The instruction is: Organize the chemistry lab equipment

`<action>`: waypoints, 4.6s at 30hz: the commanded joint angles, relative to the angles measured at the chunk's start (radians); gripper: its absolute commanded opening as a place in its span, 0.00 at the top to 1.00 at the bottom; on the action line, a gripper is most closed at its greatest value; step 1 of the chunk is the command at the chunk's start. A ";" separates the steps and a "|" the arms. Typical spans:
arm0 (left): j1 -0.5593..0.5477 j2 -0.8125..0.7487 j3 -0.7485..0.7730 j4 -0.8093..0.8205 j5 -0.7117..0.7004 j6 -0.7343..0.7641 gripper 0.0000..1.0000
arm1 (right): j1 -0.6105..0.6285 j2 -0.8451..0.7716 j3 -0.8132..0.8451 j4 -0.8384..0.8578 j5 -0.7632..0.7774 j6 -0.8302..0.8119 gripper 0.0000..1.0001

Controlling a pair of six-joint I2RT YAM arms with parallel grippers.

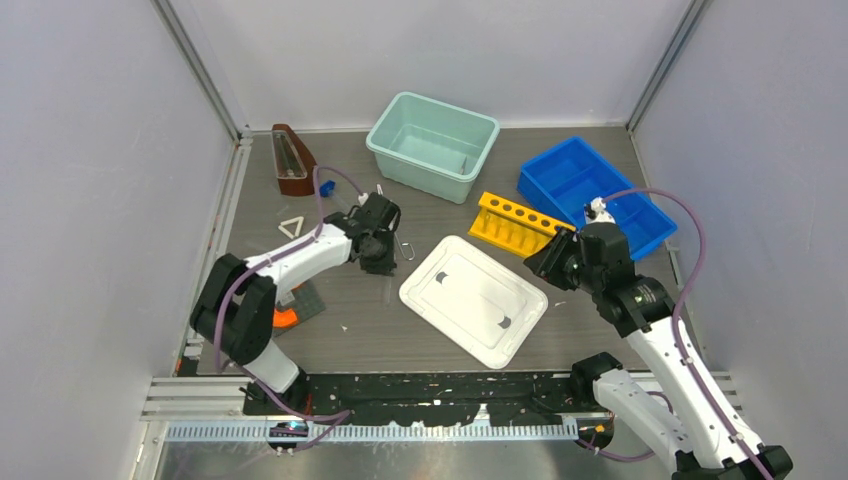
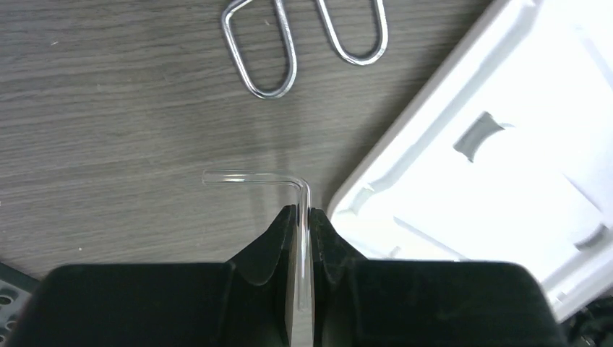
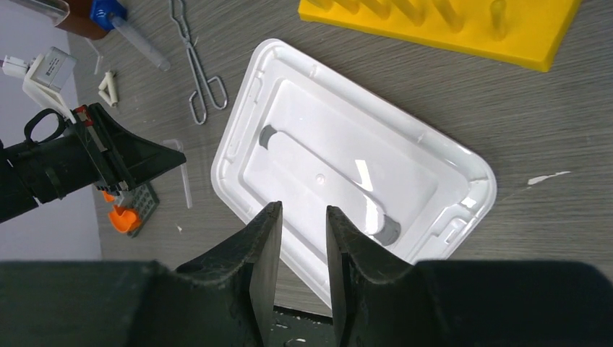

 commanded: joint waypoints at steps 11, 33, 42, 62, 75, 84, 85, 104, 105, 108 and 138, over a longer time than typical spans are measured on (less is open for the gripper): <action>-0.019 -0.302 -0.141 0.215 0.307 0.041 0.90 | 0.027 0.174 -0.046 0.353 -0.203 0.287 0.57; -0.223 -0.329 -0.161 0.339 0.375 0.179 0.91 | 0.318 0.556 0.025 0.613 -0.196 0.524 0.58; -0.244 -0.310 -0.143 0.332 0.350 0.192 0.91 | 0.339 0.561 0.019 0.552 -0.194 0.512 0.60; -0.269 -0.262 -0.114 0.337 0.333 0.207 0.93 | 0.348 0.544 -0.039 0.550 -0.219 0.507 0.64; -0.275 -0.246 -0.101 0.337 0.327 0.210 0.93 | 0.366 0.550 -0.038 0.525 -0.197 0.501 0.66; -0.275 -0.235 -0.097 0.337 0.324 0.213 0.94 | 0.381 0.573 -0.028 0.519 -0.189 0.495 0.69; -0.276 -0.235 -0.097 0.337 0.325 0.213 0.94 | 0.383 0.574 -0.027 0.518 -0.187 0.496 0.70; -0.276 -0.256 -0.087 0.286 0.308 0.220 0.62 | 0.380 0.521 0.001 0.492 -0.065 0.448 0.99; -0.276 -0.264 -0.083 0.277 0.308 0.224 0.58 | 0.380 0.516 0.008 0.483 -0.053 0.436 0.99; -0.276 -0.298 -0.059 0.225 0.300 0.245 0.44 | 0.374 0.497 0.052 0.442 -0.028 0.410 0.99; -0.276 -0.426 0.073 -0.248 -0.145 0.507 0.00 | -0.539 0.770 0.625 0.189 0.134 -0.092 0.99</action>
